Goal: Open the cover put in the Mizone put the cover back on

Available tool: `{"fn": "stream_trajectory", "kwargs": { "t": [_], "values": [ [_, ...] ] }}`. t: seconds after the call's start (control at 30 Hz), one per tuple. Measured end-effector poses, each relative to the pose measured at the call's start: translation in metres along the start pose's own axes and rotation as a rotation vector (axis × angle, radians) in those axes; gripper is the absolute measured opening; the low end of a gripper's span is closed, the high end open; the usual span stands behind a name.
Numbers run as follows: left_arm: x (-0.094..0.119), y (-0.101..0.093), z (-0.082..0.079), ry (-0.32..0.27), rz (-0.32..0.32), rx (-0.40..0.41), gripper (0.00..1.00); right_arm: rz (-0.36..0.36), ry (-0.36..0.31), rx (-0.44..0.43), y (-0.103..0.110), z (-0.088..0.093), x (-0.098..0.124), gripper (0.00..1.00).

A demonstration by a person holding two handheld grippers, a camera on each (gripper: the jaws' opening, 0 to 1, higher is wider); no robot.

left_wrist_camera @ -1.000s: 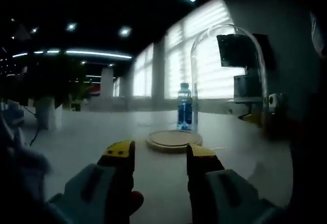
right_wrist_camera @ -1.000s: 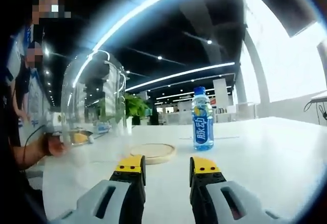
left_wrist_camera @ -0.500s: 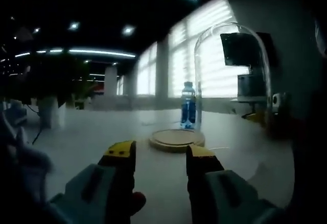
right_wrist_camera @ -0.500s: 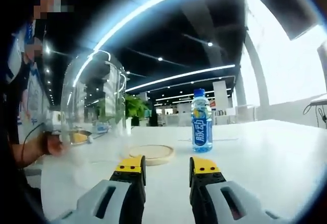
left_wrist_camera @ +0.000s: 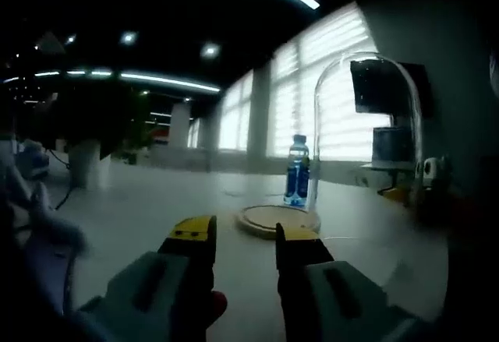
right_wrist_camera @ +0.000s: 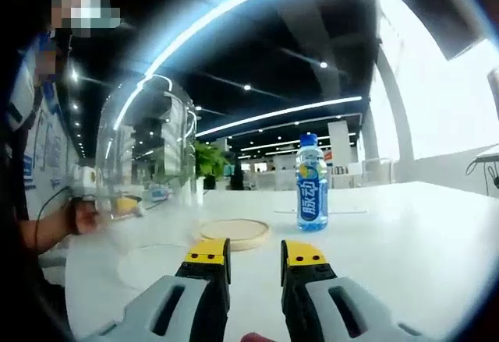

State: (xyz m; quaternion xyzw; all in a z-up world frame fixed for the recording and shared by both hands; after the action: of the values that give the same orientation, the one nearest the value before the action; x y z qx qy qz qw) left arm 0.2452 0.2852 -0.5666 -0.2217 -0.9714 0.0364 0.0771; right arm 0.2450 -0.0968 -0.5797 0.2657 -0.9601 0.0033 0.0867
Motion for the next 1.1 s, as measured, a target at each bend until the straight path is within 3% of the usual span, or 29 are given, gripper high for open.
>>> {"fn": "stream_trajectory", "kwargs": {
  "t": [0.1, 0.13, 0.17, 0.27, 0.53, 0.8, 0.97, 1.1],
  "values": [
    [0.0, 0.001, -0.002, -0.001, -0.018, 0.023, 0.13, 0.008, 0.0, -0.016, -0.003, 0.0, 0.0, 0.15],
    [0.001, -0.004, 0.0, 0.013, 0.036, 0.003, 0.07, 0.009, 0.0, -0.022, -0.004, 0.0, 0.0, 0.15],
    [0.001, -0.002, 0.0, 0.013, 0.022, 0.028, 0.05, 0.005, -0.003, -0.035, -0.005, 0.0, 0.0, 0.15],
    [-0.001, -0.002, 0.001, 0.022, 0.011, -0.018, 0.05, 0.006, -0.014, -0.053, -0.005, -0.001, 0.0, 0.13],
    [-0.002, -0.002, 0.001, 0.011, 0.016, 0.016, 0.13, 0.016, -0.008, -0.029, -0.002, 0.0, 0.0, 0.14],
    [-0.002, -0.009, 0.004, 0.027, 0.035, -0.019, 0.17, 0.043, 0.01, -0.032, -0.001, -0.004, -0.003, 0.15],
    [-0.003, -0.008, 0.006, 0.03, 0.067, -0.004, 0.17, 0.053, 0.036, -0.016, -0.003, -0.014, -0.01, 0.15],
    [-0.005, -0.006, 0.009, 0.044, 0.113, 0.021, 0.17, 0.087, 0.008, 0.048, -0.007, -0.03, -0.015, 0.17]
  ]
}}
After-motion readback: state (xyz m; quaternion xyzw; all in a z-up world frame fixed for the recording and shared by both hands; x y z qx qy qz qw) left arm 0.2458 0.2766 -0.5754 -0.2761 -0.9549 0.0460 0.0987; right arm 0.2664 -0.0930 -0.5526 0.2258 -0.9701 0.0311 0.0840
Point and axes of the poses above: the point that each gripper's makers call its tool centre point, and the gripper's own axes: x roughly backward along the fingers, y roughly to its left, z roughly out of its underside, the point moved 6 cm from there along x, roughly backward along the fingers, and after that the axes turned 14 degrees about y, right-handed, at the moved point
